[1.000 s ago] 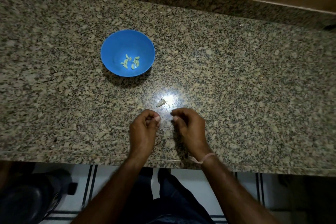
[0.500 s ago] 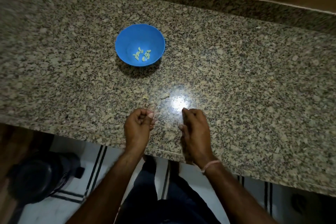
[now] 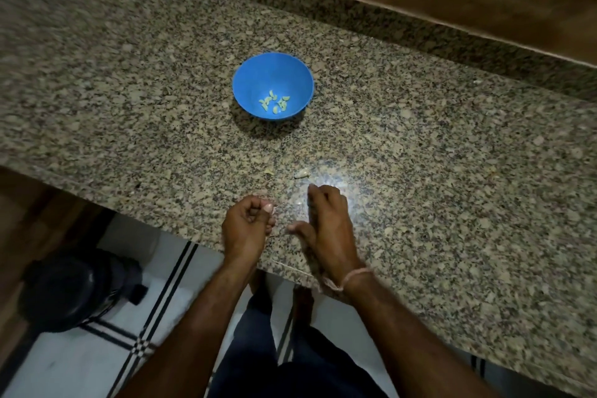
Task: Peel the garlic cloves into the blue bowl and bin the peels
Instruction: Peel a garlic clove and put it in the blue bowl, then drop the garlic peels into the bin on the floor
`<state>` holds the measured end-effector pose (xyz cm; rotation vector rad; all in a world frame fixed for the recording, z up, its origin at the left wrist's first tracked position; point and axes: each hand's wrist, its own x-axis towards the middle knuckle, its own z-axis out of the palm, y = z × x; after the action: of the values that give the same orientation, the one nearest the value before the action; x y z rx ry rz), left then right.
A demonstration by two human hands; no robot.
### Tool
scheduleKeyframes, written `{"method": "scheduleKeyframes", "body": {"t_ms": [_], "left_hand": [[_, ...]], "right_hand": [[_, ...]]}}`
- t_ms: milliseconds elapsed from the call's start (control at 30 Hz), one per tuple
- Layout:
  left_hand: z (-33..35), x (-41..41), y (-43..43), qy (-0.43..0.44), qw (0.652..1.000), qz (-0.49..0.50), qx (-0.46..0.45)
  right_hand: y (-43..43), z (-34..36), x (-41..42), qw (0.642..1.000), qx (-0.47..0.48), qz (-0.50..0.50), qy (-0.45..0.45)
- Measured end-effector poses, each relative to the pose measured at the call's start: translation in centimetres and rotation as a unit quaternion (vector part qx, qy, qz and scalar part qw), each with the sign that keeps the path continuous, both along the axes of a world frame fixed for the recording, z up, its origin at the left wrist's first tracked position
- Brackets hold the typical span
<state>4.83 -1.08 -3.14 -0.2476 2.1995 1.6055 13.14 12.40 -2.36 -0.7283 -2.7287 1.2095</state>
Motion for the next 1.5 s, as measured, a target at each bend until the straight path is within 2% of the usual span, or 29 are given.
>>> {"method": "scheduleKeyframes", "body": {"t_ms": [167, 267, 400, 533, 567, 633, 667, 767, 867, 967, 1200, 1500], "left_hand": [[0.1, 0.0, 0.1, -0.010, 1.000, 0.015, 0.007], [0.3, 0.0, -0.1, -0.015, 1.000, 0.022, 0.008], [0.3, -0.1, -0.6, -0.024, 0.999, 0.030, 0.013], [0.5, -0.4, -2.2, -0.035, 0.998, 0.043, 0.038], [0.8, -0.5, -2.8, -0.034, 0.997, 0.049, 0.044], [1.2, -0.9, -4.6, -0.031, 0.995, 0.072, 0.054], [1.4, -1.1, -5.6, -0.029, 0.994, 0.084, 0.059], [2.0, -1.9, -10.0, -0.023, 0.987, 0.137, 0.078], [2.7, -2.6, -17.6, -0.004, 0.973, 0.214, 0.090], [3.3, -2.7, -26.1, 0.030, 0.956, 0.278, 0.088], [2.5, -0.4, -44.6, 0.052, 0.908, 0.413, 0.047], [-0.5, 0.4, -57.0, 0.008, 0.851, 0.525, 0.024]], "right_hand": [[-1.8, -0.9, -2.2, 0.996, 0.051, -0.022, 0.067], [-1.3, -1.2, -2.9, 0.993, 0.087, -0.015, 0.078], [-1.0, -0.9, -3.5, 0.981, 0.185, 0.047, 0.035], [-1.9, -1.1, -3.3, 0.974, 0.210, 0.083, -0.015], [-2.1, -0.9, -3.4, 0.982, 0.172, 0.072, -0.025], [-3.5, 0.1, -4.4, 0.999, 0.009, 0.012, -0.034], [-4.6, 0.6, -5.1, 0.996, -0.078, -0.021, -0.037], [-10.2, 0.9, -7.6, 0.963, -0.261, -0.043, -0.052], [-18.5, 1.4, -10.4, 0.930, -0.361, 0.021, -0.066], [-26.5, 2.2, -12.1, 0.911, -0.394, 0.077, -0.089], [-43.5, 0.0, -14.3, 0.884, -0.431, 0.115, -0.137], [-57.2, -3.3, -19.4, 0.862, -0.426, 0.168, -0.217]]}}
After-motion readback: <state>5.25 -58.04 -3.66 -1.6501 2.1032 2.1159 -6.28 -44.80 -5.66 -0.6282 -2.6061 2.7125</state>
